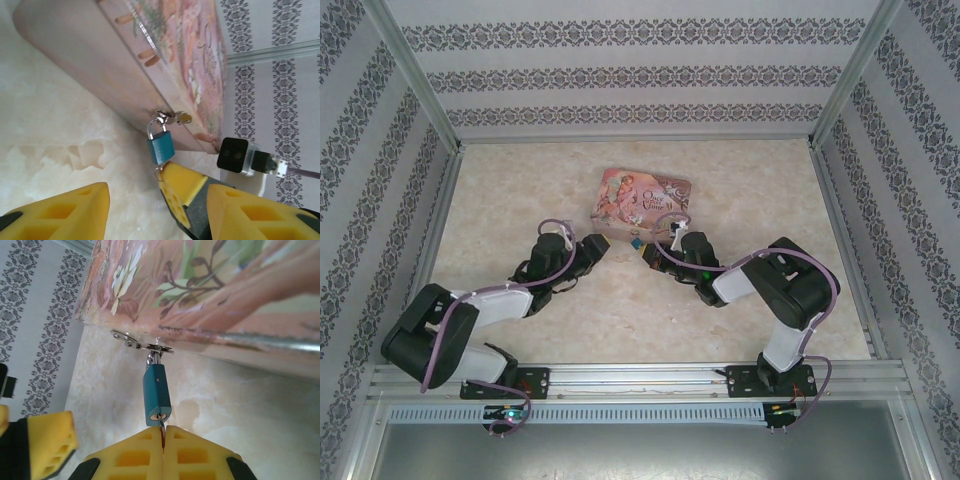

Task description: Unlock the padlock with the key

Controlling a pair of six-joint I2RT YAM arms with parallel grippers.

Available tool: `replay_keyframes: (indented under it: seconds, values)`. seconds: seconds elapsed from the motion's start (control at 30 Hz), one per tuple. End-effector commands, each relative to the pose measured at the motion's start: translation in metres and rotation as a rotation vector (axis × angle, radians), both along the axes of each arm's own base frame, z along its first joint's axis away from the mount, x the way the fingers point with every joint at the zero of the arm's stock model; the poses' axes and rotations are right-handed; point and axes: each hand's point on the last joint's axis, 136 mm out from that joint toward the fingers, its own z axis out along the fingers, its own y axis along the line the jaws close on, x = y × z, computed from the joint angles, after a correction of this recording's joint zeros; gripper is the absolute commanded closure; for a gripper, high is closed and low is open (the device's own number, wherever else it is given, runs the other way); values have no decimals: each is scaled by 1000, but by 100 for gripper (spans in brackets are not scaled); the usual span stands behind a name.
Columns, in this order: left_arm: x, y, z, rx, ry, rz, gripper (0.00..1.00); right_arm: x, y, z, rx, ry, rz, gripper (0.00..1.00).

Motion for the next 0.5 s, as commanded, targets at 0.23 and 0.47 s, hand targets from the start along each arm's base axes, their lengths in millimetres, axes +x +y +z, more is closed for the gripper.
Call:
replay_keyframes:
  seconds: [0.23, 0.47]
  values:
    - [21, -17, 12, -115, -16, -25, 49, -1, 14, 23, 120, 71, 8, 100]
    - [32, -35, 14, -174, -22, -79, 51, -4, 15, 19, 120, 106, -3, 100]
